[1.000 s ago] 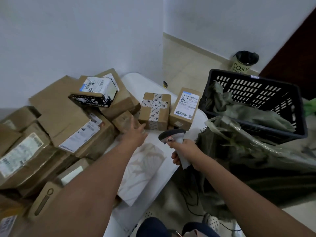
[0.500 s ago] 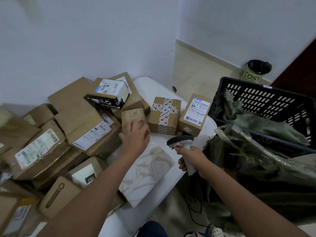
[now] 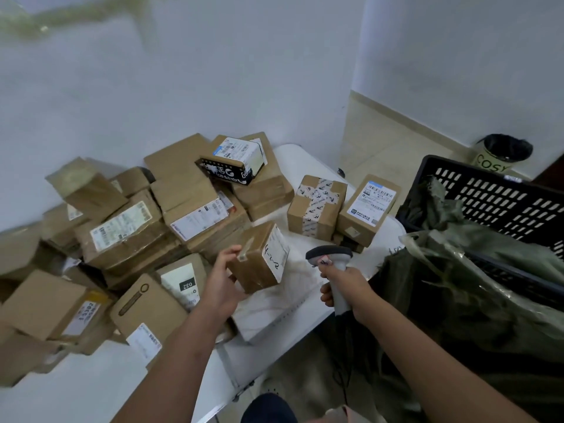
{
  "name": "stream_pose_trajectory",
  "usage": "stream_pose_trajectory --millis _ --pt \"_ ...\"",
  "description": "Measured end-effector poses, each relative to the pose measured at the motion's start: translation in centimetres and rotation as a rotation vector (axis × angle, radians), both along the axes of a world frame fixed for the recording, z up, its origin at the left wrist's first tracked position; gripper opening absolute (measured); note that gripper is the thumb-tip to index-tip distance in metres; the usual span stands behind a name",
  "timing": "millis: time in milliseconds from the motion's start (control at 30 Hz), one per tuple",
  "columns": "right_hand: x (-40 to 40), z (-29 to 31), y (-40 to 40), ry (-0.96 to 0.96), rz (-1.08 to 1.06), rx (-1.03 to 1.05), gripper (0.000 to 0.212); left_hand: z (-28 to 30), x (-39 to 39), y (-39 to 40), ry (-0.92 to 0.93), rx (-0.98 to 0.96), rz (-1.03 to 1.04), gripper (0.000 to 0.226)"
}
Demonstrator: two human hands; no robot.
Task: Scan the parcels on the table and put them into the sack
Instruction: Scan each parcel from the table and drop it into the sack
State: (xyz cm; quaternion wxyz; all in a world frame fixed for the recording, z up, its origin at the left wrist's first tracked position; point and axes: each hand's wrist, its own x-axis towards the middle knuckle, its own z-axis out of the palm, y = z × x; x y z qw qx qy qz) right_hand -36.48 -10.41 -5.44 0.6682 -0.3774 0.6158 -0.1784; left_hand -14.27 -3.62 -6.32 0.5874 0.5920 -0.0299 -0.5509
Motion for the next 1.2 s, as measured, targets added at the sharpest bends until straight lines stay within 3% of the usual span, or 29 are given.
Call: stream_pose_trajectory --millis 67,167,300,433,500,600,733,800,1033,1200 --pt "-0.2 0.3 0.7 0.004 0.022 0.003 0.039 -0.8 -0.1 1.2 -0.122 0.011 -0.063 0.030" --pt "-0.4 0.7 1.5 0.006 0.036 0.005 0.039 -1.6 -0.4 2.1 -0.497 0.101 -0.269 0.039" --pt "-0.8 1.1 2.4 0.014 0.031 0.002 0.036 -2.2 -0.6 1.6 -1.041 0.198 -0.463 0.026" --pt "-1.1 1.7 2.9 0.021 0.020 -0.014 0.034 -2.0 -2.5 0.3 -1.338 0.396 -0.628 0.077" --pt "-1.2 2.2 2.9 0.030 0.019 -0.023 0.034 -1.9 -2.9 -0.3 -1.387 0.408 -0.672 0.079" --pt "-1.5 2.9 2.5 0.026 -0.005 -0.044 0.034 -2.4 -1.9 -0.2 -1.157 0.291 -0.518 0.068" --pt "-2.1 4.1 1.6 -0.019 -0.048 -0.079 0.034 -2.8 -1.1 1.5 -0.485 0.006 -0.232 0.063" --pt "-2.1 4.7 1.2 -0.062 -0.053 -0.083 0.034 -2.7 -1.3 2.1 -0.287 -0.044 -0.220 0.066" --pt "-1.5 6.9 1.0 -0.122 0.044 -0.113 0.029 -3.3 -2.1 2.9 -0.099 -0.116 -0.249 0.070" --pt "-0.8 7.4 1.3 -0.103 0.102 -0.143 0.030 -3.6 -2.5 2.7 -0.090 -0.140 -0.249 0.072"
